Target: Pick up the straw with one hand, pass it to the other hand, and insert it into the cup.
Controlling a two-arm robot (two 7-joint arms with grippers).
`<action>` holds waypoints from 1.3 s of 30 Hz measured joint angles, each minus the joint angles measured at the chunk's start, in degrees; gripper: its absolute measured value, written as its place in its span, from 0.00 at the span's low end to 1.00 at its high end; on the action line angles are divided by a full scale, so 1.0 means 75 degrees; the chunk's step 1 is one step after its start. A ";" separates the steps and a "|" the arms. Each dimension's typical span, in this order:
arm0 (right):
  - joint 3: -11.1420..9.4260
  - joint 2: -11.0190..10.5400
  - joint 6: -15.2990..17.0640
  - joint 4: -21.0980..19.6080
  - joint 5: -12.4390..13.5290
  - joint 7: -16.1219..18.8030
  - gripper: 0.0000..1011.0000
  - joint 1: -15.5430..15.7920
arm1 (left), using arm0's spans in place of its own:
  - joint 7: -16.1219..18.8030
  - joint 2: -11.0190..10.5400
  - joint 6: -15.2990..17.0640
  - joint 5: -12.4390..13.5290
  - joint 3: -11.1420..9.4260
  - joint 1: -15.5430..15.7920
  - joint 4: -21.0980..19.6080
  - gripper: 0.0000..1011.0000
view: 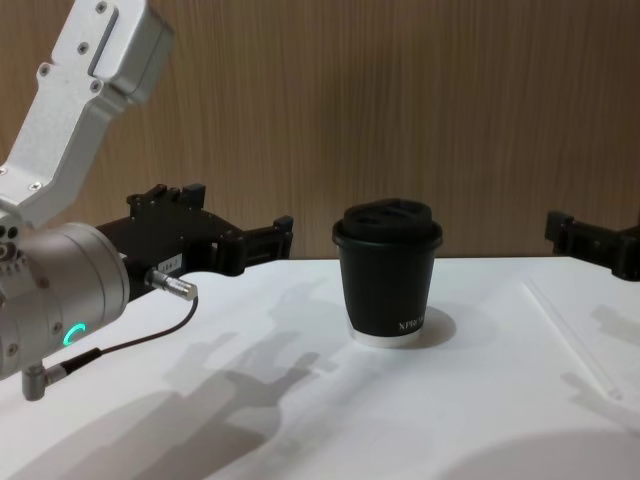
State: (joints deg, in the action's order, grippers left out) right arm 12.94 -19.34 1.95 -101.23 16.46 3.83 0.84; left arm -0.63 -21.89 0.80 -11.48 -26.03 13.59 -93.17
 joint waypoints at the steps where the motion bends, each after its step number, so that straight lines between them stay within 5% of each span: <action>1: 0.0000 0.0000 0.0000 0.0000 0.0001 0.0000 0.99 0.0000 | 0.0000 0.0000 0.0000 0.0000 0.0000 0.0000 -0.0001 0.99; 39: 0.0000 -0.0032 0.0182 0.0014 -0.0104 -0.0005 0.99 -0.0024 | 0.0000 0.0000 0.0000 0.0000 0.0000 0.0000 0.0000 0.99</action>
State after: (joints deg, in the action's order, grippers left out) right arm 12.94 -19.58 3.32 -101.12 15.68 3.79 0.66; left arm -0.63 -21.89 0.80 -11.48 -26.02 13.59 -93.18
